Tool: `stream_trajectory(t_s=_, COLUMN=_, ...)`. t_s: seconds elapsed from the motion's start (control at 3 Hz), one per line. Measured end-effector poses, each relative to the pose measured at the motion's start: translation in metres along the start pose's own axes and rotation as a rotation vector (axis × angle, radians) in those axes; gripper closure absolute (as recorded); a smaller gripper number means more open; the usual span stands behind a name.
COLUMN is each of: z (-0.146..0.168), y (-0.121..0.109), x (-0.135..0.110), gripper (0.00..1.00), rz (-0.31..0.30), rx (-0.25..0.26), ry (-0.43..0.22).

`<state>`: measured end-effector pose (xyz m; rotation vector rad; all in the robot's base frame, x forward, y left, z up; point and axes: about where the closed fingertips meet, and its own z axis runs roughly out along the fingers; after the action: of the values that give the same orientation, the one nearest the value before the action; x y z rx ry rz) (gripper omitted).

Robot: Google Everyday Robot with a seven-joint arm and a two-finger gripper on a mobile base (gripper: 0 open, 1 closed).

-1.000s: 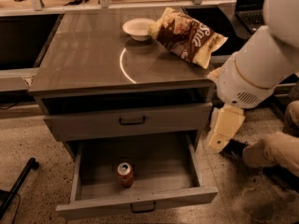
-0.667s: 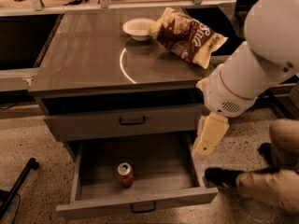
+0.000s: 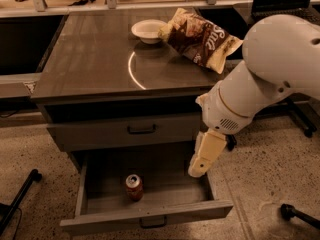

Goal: Pick coke can from middle drawer and place on counter

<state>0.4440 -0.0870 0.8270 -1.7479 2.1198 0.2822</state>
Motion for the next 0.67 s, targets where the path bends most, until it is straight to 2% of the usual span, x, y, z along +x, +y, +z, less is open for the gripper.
stream_trajectory(t_s=0.33, z=0.023, y=0.008, x=-0.001, gripper=0.00, rz=0.013, rx=-0.018, ry=-0.010)
stream_trajectory(t_s=0.67, z=0.073, y=0.022, x=-0.004, gripper=0.00, rz=0.043, rx=-0.034, ry=0.011)
